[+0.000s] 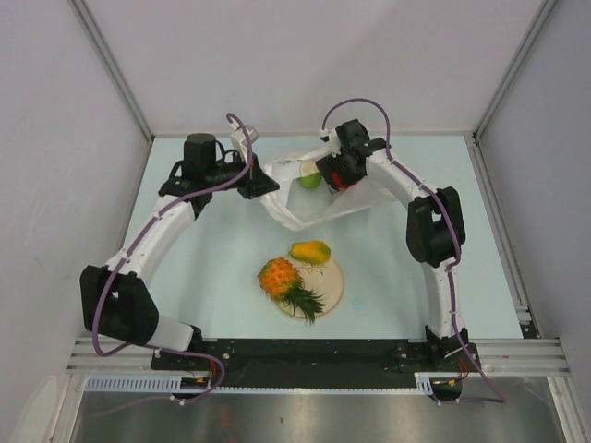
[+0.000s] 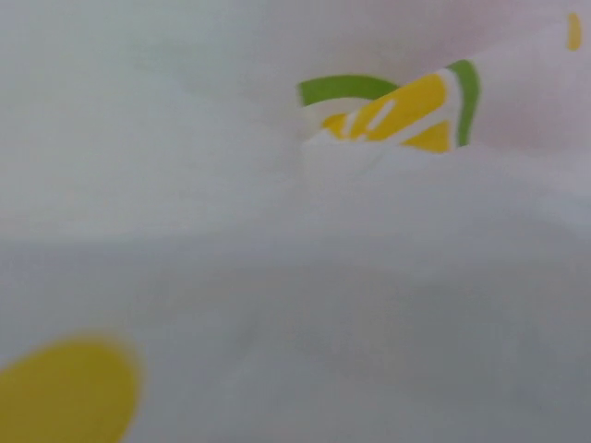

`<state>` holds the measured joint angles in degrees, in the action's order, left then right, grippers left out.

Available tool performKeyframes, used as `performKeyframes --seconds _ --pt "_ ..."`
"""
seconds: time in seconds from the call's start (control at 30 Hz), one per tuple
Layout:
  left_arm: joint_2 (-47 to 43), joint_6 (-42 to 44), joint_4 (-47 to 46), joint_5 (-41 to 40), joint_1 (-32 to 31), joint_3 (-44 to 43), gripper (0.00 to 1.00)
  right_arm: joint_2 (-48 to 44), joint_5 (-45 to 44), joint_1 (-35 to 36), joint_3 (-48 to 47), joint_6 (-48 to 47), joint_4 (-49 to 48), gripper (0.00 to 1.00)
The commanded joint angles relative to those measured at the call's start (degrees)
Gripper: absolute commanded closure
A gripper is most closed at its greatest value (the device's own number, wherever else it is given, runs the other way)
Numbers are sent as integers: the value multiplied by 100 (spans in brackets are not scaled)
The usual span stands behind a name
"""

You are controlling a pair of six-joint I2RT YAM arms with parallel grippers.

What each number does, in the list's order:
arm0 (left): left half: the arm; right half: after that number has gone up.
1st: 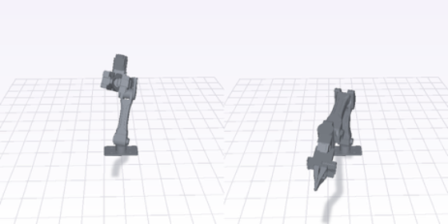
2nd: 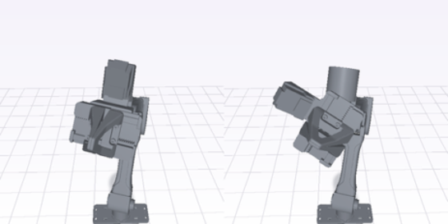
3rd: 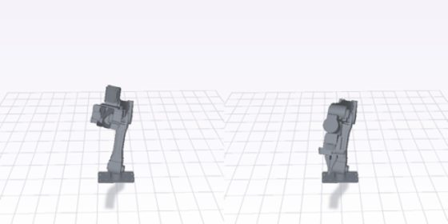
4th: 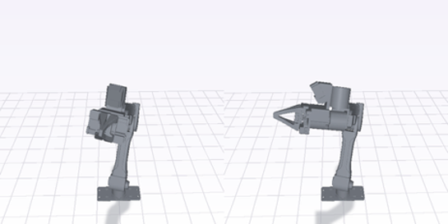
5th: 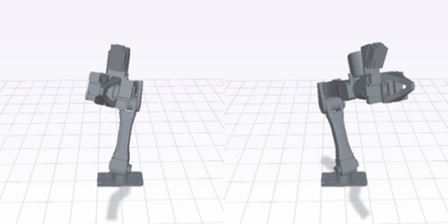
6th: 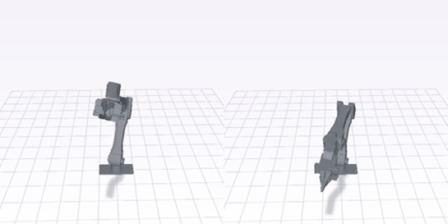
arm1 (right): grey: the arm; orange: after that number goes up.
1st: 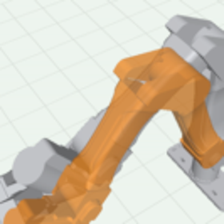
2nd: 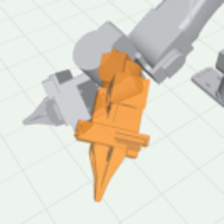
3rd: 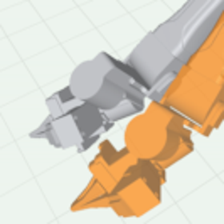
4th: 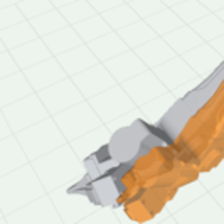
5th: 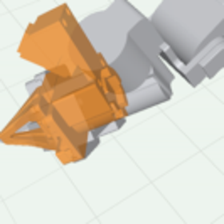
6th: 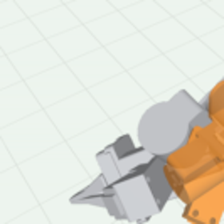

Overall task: Take the fake fruits out of the plastic bag
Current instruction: Take out the fake fruit from the plastic bag.

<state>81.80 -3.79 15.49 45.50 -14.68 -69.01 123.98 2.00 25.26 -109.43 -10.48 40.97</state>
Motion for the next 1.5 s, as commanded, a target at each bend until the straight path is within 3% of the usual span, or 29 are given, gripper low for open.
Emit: performKeyframes --seconds 0.0,0.17,0.33,0.47,0.9,1.0,1.17,1.33,1.47 --pt "64 203 -186 293 -35 -437 100 328 -614 14 -447 -172 -397 0" --pt "152 291 -134 364 -35 -543 100 285 -18 6 -545 -1383 -678 0" --pt "248 327 -125 399 -35 -604 100 30 336 32 105 -3666 -1309 0" --pt "301 309 -160 425 -44 -675 100 29 371 23 474 -4944 -1609 0" --pt "266 370 -98 416 -35 -631 100 1083 266 -188 -61 -6931 -1726 0" --pt "258 370 -107 399 -27 -648 100 1277 178 -214 -316 -7021 -1461 6" --pt "275 336 -177 381 -26 -648 100 463 608 -170 42 -6556 -1531 32" --pt "345 169 -379 364 -26 -666 100 -672 1520 -117 334 -5460 -750 36" --pt "415 72 -502 346 -26 -727 100 -1270 2058 -91 343 -4588 470 37"
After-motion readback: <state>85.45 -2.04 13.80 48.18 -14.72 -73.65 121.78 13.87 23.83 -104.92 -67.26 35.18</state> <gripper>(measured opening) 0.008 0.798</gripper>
